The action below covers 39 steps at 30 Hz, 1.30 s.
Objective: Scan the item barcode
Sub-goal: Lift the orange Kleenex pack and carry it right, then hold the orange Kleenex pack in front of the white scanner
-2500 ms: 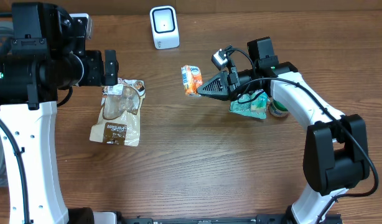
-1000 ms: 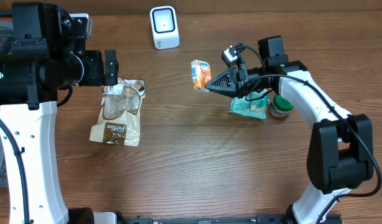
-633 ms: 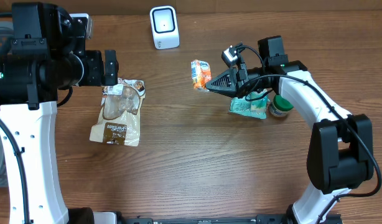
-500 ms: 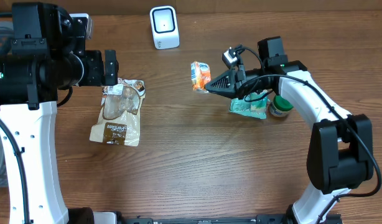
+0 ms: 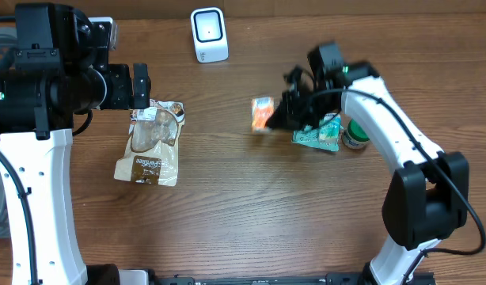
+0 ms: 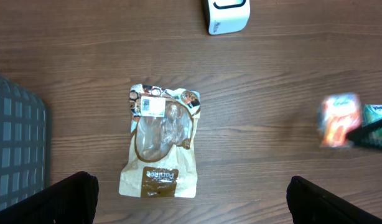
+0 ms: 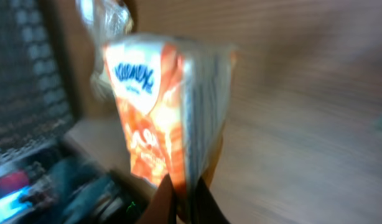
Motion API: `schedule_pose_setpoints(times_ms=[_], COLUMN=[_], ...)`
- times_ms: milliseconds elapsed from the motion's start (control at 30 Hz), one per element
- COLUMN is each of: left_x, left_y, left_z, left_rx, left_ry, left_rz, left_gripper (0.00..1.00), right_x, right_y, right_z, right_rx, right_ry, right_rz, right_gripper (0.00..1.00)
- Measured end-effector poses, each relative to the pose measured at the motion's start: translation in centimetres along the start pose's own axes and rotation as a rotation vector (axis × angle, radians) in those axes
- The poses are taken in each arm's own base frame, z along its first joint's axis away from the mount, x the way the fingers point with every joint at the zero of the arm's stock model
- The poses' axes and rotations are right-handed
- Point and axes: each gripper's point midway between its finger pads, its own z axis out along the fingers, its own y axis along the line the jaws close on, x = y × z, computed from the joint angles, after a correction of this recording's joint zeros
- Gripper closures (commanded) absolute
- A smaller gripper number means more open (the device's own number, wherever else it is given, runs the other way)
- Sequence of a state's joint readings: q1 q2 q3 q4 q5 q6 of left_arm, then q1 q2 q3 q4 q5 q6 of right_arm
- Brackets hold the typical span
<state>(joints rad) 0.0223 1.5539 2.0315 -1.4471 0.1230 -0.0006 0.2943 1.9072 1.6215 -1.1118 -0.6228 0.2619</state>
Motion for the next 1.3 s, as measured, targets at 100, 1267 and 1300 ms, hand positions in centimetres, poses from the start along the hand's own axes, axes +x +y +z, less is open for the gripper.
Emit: schedule_pose_setpoints(times_ms=[100, 1267, 1300], left_x=[0.0, 0.0, 0.0], left_y=[0.0, 0.0, 0.0], left_z=[0.0, 0.0, 0.0], left_rx=[0.000, 0.000, 0.000], left_ry=[0.001, 0.000, 0.000], left_rz=[0.000, 0.000, 0.000], left_gripper=[0.01, 0.00, 0.00], right_x=[-3.0, -27.5, -27.4], right_y=[2.4, 7.1, 7.0], right_z=[-3.9, 6.1, 6.9], right_rx=[0.154, 1.178, 1.186], right_ry=[-0.153, -0.924, -0.906], right_rz=[-0.103, -1.184, -1.209], right_gripper=[0.96, 0.96, 0.96])
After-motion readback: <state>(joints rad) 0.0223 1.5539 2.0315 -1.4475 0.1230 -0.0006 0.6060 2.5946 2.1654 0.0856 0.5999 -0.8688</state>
